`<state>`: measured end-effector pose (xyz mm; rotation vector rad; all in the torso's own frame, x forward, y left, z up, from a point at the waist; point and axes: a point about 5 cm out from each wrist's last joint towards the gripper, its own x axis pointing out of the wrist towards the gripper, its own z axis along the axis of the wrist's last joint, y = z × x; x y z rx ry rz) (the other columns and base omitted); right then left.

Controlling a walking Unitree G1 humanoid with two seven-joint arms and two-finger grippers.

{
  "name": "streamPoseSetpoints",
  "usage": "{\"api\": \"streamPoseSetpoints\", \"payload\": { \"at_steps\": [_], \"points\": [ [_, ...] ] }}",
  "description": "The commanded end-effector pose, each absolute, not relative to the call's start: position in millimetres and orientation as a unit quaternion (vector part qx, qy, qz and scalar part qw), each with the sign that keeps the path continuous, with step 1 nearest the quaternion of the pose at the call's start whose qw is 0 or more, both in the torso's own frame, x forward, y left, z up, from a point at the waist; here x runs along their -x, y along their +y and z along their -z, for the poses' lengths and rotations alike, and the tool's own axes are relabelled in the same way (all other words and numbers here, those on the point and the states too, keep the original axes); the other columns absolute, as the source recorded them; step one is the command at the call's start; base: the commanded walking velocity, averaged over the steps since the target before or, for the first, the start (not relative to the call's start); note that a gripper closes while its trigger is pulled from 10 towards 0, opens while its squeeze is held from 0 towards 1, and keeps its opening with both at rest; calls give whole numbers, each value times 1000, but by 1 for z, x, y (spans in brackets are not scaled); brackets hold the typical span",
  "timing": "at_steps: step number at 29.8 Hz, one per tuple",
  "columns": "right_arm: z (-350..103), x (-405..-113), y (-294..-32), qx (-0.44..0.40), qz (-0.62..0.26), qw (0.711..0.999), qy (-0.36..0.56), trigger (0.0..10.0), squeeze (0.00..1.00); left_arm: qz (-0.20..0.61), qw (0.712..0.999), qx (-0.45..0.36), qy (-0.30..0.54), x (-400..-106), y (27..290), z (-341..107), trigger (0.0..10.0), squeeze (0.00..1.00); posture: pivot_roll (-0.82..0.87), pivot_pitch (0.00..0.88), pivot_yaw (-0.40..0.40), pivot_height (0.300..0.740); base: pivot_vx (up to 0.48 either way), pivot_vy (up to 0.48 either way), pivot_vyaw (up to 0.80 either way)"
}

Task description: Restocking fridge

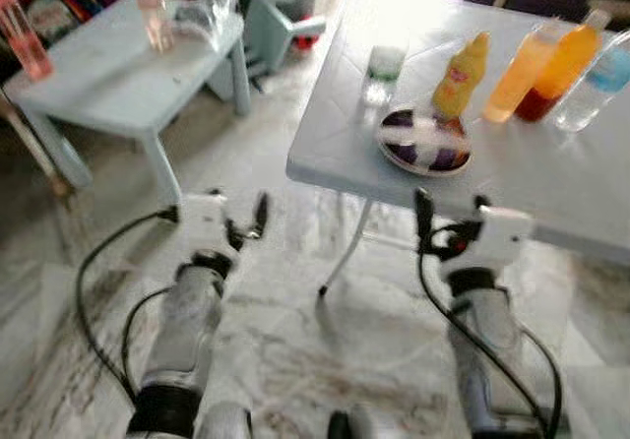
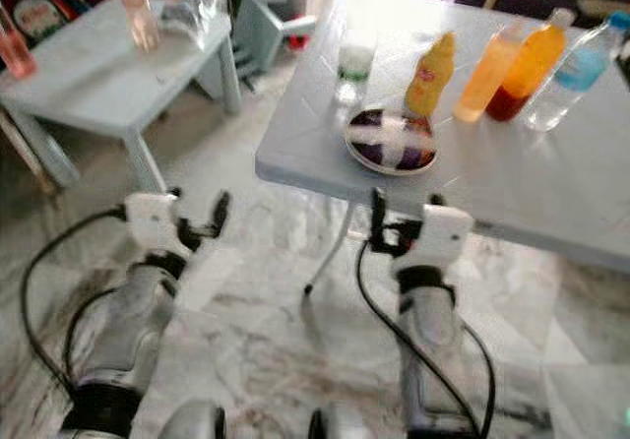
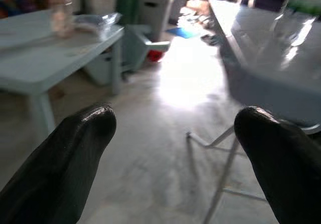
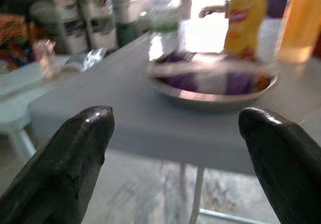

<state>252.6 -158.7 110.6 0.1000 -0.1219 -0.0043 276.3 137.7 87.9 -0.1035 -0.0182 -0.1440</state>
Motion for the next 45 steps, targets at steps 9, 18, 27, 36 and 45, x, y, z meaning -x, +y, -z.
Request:
{"api": "streamPoseSetpoints", "payload": {
  "at_steps": [9, 18, 27, 36, 45],
  "points": [
    [-109, -253, -171, -42, 20, 998, -51, 10000, 0, 107, 993, 48, 3, -276, 125, -86, 10000, 0, 30, 127, -33, 740, 0, 0, 0],
    [-109, -254, -172, -45, 24, 997, -51, 10000, 0, 114, 991, 60, -23, -287, 122, -104, 10000, 0, 31, 122, -32, 740, 185, 0, -685],
    [-108, -254, -172, -25, 21, 998, -50, 10000, 0, 116, 991, 61, -15, -285, 119, -101, 10000, 0, 25, 127, -32, 740, 325, 0, 0],
    [-108, -254, -172, -18, 18, 998, -52, 10000, 0, 117, 991, 62, -18, -287, 117, -103, 10000, 0, 24, 127, -33, 740, 328, 0, 0],
    [-110, -256, -168, -18, 13, 998, -58, 10000, 0, 117, 991, 60, -16, -287, 118, -103, 10000, 0, 26, 135, -31, 740, 315, 0, 0]
  ]
}}
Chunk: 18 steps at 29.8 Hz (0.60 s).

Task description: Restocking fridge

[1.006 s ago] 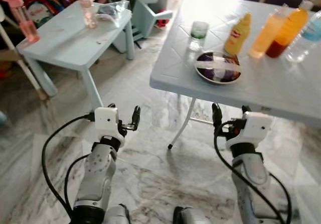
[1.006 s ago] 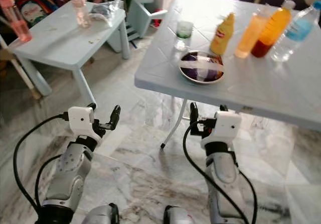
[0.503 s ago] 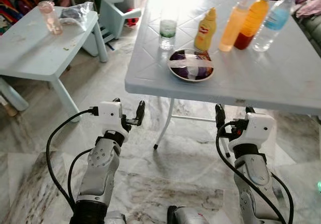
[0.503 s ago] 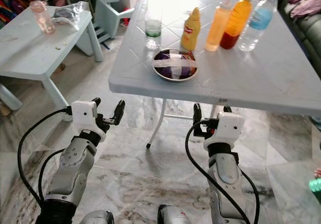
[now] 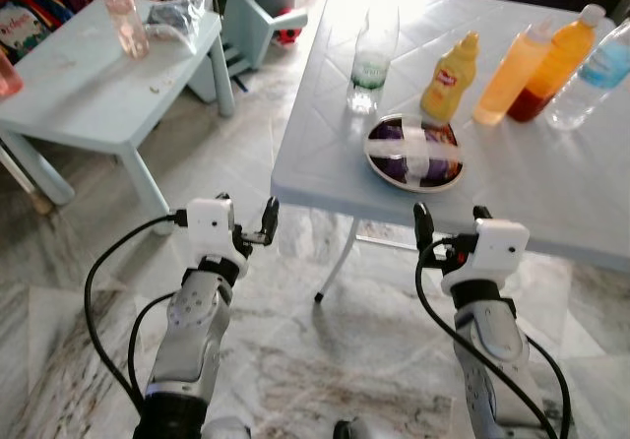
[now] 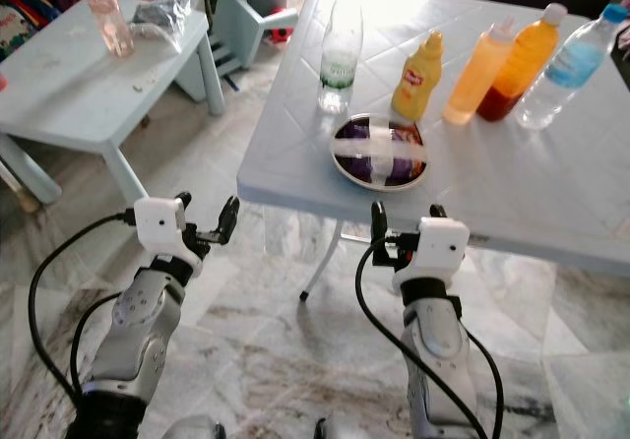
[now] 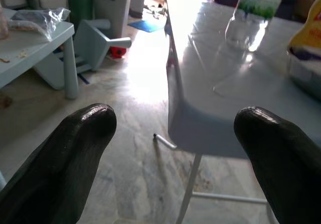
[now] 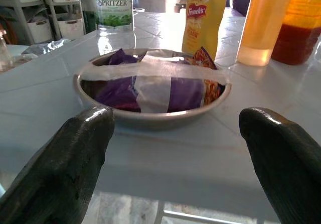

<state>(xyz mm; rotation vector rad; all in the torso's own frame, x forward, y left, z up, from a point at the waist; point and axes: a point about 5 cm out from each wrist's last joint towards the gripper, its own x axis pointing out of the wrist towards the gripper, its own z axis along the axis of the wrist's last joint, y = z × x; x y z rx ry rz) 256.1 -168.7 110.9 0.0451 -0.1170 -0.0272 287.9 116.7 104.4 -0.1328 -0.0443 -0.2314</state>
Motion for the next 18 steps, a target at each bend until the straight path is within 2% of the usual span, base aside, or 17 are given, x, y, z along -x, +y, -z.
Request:
{"api": "streamPoseSetpoints", "payload": {
  "at_steps": [1, 7, 18],
  "points": [
    [-110, -256, -168, -19, 13, 998, -58, 10000, 0, 118, 991, 60, -16, -287, 118, -103, 10000, 0, 26, 135, -31, 740, 304, 0, 0],
    [-110, -256, -167, -15, 10, 998, -58, 10000, 0, 119, 991, 63, -17, -286, 118, -104, 10000, 0, 28, 136, -31, 740, 261, 0, 0],
    [-115, -266, -175, -12, 29, 997, -67, 10000, 0, 118, 991, 59, -12, -286, 118, -103, 10000, 0, 26, 140, -29, 740, 0, 0, 0]
  ]
}}
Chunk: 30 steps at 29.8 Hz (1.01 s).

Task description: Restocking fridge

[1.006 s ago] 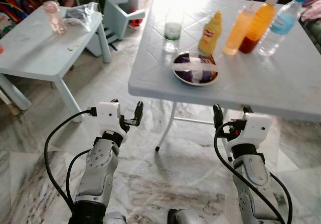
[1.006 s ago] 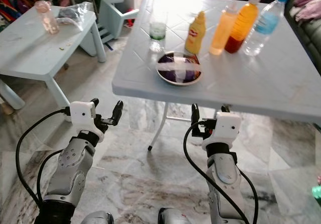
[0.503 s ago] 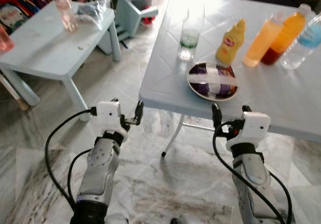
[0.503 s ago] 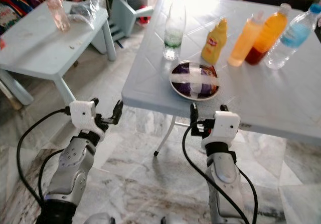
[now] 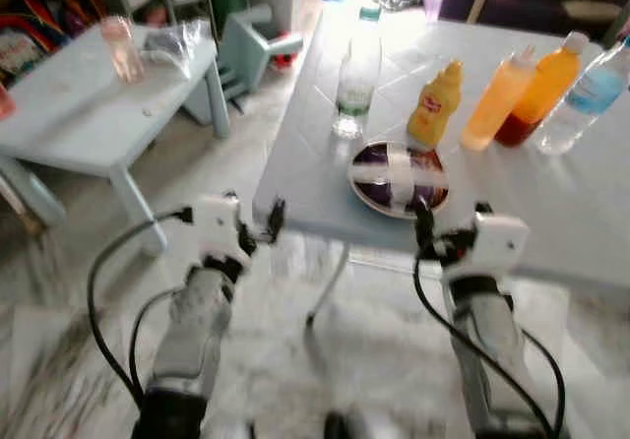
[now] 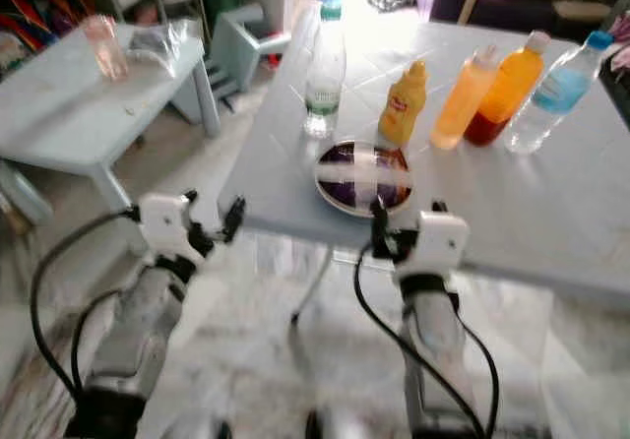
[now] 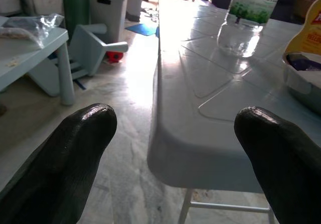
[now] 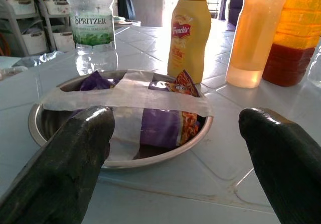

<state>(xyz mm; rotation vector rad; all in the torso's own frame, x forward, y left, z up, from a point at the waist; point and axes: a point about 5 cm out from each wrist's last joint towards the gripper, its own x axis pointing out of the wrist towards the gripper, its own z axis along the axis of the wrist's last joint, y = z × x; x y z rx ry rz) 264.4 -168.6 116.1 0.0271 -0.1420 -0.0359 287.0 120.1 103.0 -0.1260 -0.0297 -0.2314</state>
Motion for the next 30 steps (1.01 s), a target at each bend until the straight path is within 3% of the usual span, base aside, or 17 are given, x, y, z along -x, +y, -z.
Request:
{"api": "streamPoseSetpoints", "payload": {
  "at_steps": [1, 14, 30],
  "points": [
    [-115, -270, -180, -26, 43, 997, -62, 10000, 0, 119, 991, 59, -12, -286, 118, -103, 10000, 0, 32, 146, -27, 740, 0, 0, 0],
    [-116, -287, -186, -107, 76, 991, -39, 10000, 0, 120, 991, 56, -13, -285, 118, -104, 10000, 0, 38, 151, -23, 740, 0, 0, 0],
    [-112, -291, -150, -213, 12, 977, 3, 10000, 0, 114, 992, 52, -11, -284, 120, -103, 10000, 0, 41, 159, -28, 740, 0, 0, 0]
  ]
}}
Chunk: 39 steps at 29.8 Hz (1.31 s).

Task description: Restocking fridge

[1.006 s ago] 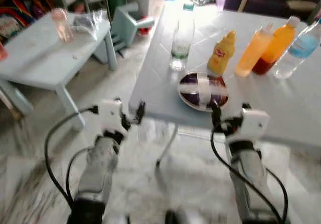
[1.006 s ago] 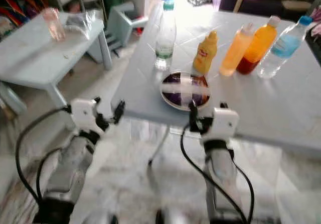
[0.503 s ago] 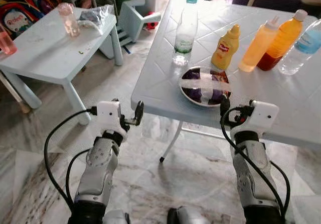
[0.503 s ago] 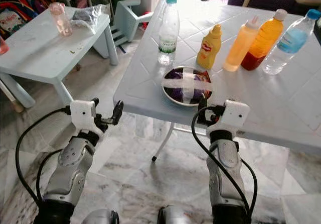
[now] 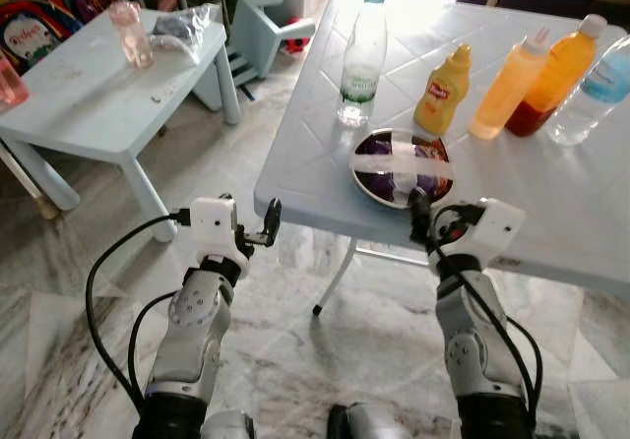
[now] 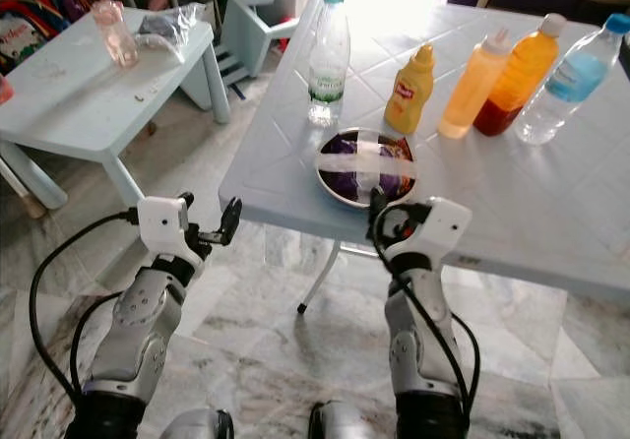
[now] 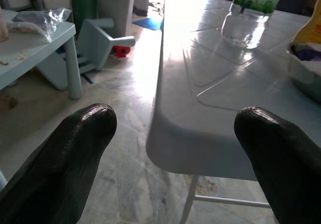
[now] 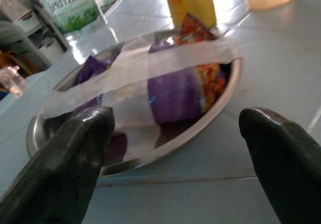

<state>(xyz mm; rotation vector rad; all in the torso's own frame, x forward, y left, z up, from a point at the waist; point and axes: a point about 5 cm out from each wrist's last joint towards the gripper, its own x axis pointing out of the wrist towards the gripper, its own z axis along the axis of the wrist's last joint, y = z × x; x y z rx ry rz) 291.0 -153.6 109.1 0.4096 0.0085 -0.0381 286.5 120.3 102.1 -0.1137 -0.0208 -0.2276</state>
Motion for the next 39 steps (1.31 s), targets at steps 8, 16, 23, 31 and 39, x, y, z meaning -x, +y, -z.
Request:
{"api": "streamPoseSetpoints", "payload": {
  "at_steps": [8, 16, 23, 31, 39],
  "points": [
    [-110, -294, -150, -308, 16, 951, 31, 0, 0, 114, 992, 49, -1, -281, 122, -96, 10000, 0, 30, 154, -30, 740, 0, 0, 0],
    [-102, -293, -150, -334, 11, 941, 62, 0, 0, 114, 992, 51, -2, -281, 121, -96, 10000, 0, 30, 151, -32, 740, 0, 0, 0],
    [-98, -293, -153, -351, 29, 933, 77, 0, 0, 114, 992, 50, 3, -278, 120, -92, 10000, 0, 34, 152, -33, 740, 0, 0, 0],
    [-94, -295, -155, -362, 40, 925, 111, 0, 0, 115, 992, 48, 2, -279, 120, -92, 10000, 0, 34, 153, -32, 740, 0, 0, 0],
    [-85, -295, -169, -311, 96, 937, 123, 0, 0, 112, 993, 45, 4, -279, 121, -92, 10000, 0, 30, 156, -33, 740, 0, 0, 0]
  ]
}}
